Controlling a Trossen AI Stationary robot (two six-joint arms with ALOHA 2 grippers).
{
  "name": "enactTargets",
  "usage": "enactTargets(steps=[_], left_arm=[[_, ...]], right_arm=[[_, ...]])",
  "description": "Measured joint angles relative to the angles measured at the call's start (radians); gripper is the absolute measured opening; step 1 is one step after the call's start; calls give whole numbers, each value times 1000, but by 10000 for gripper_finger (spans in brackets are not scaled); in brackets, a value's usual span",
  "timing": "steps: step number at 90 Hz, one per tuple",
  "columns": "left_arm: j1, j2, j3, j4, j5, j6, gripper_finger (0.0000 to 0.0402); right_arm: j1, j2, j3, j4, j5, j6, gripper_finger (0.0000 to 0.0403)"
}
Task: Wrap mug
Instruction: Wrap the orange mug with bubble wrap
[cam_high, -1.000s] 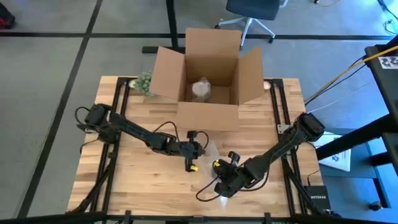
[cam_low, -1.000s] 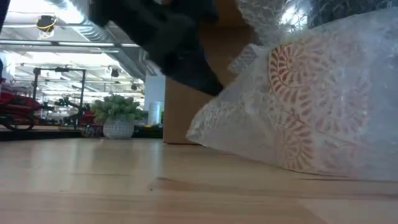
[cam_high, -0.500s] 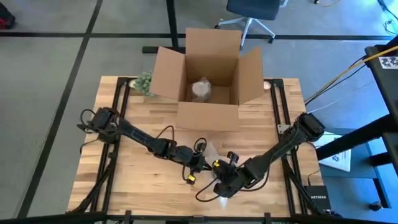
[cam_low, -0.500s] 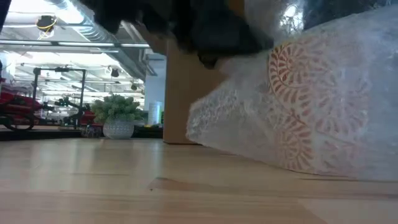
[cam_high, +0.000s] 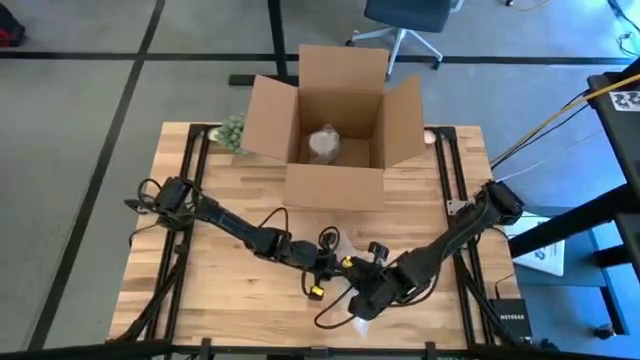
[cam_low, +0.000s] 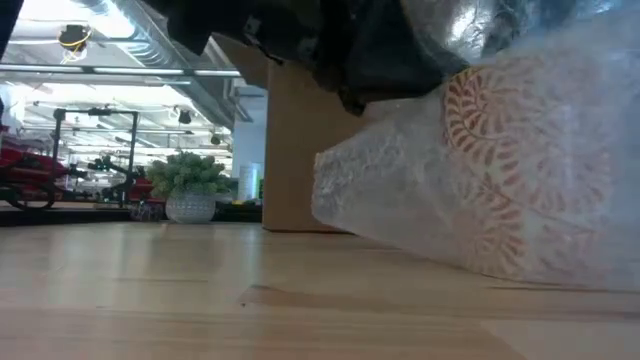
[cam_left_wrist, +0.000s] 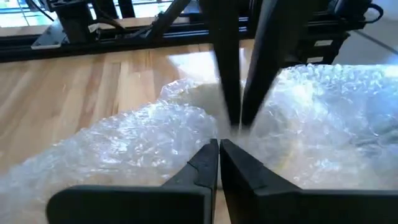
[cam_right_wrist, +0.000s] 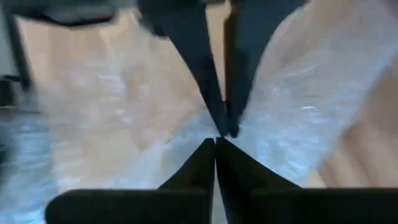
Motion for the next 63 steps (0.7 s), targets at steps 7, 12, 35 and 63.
enactTargets(steps=[7,12,35,63], left_arm=[[0,0,0,-2,0,0,0],[0,0,-1,-2,-1,0,0],[0,1,-2,0,-2,-3,0],[-8,-13,-5,-2,-6,7,0]], right_arm=[[11,1,60,-35,-1,-22,0],[13,3,82,-7,4,-49,0],[6,20,-43,186,-103,-64,0],[-83,16,-235,226,-145,2,0]])
